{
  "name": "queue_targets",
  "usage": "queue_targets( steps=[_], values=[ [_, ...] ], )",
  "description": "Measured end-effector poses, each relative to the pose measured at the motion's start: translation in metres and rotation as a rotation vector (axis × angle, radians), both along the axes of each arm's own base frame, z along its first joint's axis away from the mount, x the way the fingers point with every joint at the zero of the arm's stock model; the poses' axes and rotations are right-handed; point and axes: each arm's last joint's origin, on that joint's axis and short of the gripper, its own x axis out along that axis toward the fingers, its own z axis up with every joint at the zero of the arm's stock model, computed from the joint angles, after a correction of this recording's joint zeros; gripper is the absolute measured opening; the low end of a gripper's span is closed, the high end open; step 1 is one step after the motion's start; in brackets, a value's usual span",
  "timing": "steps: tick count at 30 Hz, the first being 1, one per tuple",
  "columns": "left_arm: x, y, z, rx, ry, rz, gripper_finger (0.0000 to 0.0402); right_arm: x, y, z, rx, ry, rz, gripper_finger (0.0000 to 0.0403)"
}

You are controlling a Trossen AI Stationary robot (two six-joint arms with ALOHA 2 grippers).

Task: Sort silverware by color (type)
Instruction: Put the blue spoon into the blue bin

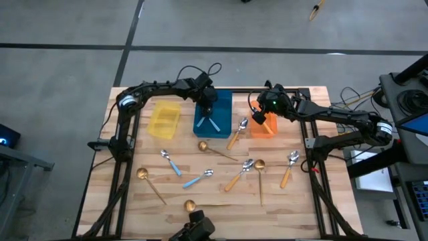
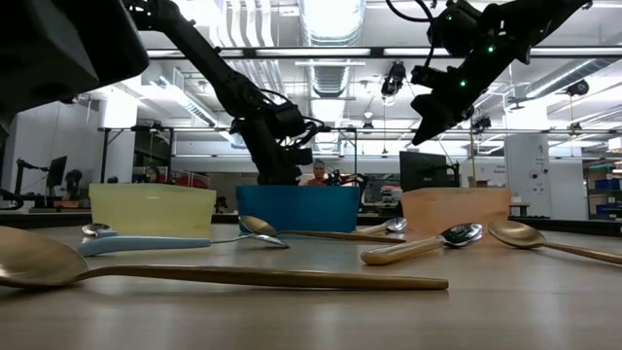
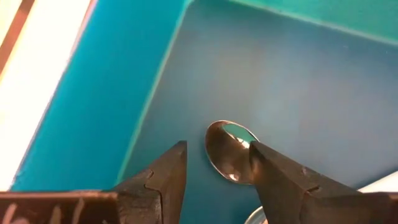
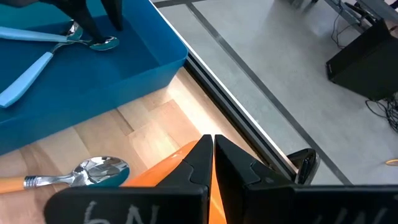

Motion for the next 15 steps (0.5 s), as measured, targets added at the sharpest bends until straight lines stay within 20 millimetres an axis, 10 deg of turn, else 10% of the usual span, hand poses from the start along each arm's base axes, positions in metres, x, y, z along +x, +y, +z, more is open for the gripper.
queue_targets(
  steps=[15],
  values=[
    [0.005,-0.002,-0.018,-0.041,0.022,-0.001,0.0152,0.0,-0.001,0.0,0.001,0.001,-0.003,0.0009]
  ],
)
